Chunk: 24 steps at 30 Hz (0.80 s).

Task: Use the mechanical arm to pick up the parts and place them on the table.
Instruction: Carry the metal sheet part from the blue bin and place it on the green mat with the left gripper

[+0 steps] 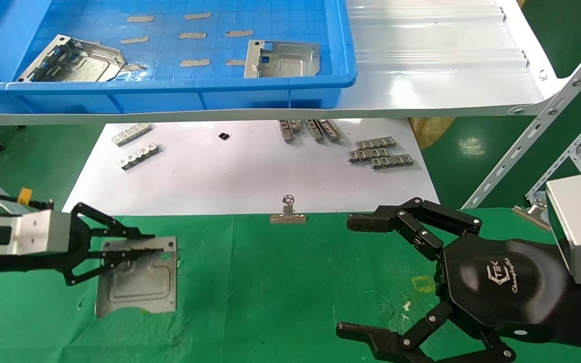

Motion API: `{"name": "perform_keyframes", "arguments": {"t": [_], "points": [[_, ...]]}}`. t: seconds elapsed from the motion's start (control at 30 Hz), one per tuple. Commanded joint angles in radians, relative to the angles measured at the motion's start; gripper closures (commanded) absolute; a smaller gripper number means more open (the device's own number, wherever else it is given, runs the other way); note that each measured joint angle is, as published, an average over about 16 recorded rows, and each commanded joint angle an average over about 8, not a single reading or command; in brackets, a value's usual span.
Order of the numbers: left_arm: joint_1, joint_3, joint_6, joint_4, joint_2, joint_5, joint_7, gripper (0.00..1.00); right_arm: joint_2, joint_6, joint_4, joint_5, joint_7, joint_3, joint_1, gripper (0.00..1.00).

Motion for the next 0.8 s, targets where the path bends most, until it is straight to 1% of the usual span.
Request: {"name": "perform_keyframes", "arguments": {"t": [0.03,0.07,0.27,0.3,0.33,0.6,0.73,0.8], "points": [[0.011,0.008,0.006,0.041,0.012,0.002,0.028,0.95,0.0,0.0,0.0,0.0,0.0,0.0,0.0,0.0],[0.013,0.012,0.005,0.052,0.017,0.005,0.038,0.84,0.0,0.0,0.0,0.0,0.0,0.0,0.0,0.0],[0.019,0.037,-0.021,0.107,0.041,0.034,0.104,0.09,0.0,0.0,0.0,0.0,0.0,0.0,0.0,0.0],[0.02,0.041,-0.026,0.116,0.045,0.04,0.114,0.01,0.0,0.0,0.0,0.0,0.0,0.0,0.0,0.0],[0.02,0.044,-0.031,0.124,0.049,0.045,0.122,0.0,0.0,0.0,0.0,0.0,0.0,0.0,0.0,0.0],[0.013,0.049,-0.055,0.178,0.08,0.055,0.165,0.0,0.0,0.0,0.0,0.0,0.0,0.0,0.0,0.0],[0.002,0.038,-0.028,0.199,0.082,0.036,0.164,0.0,0.0,0.0,0.0,0.0,0.0,0.0,0.0,0.0],[-0.004,0.031,-0.006,0.207,0.081,0.018,0.143,0.0,0.0,0.0,0.0,0.0,0.0,0.0,0.0,0.0]]}}
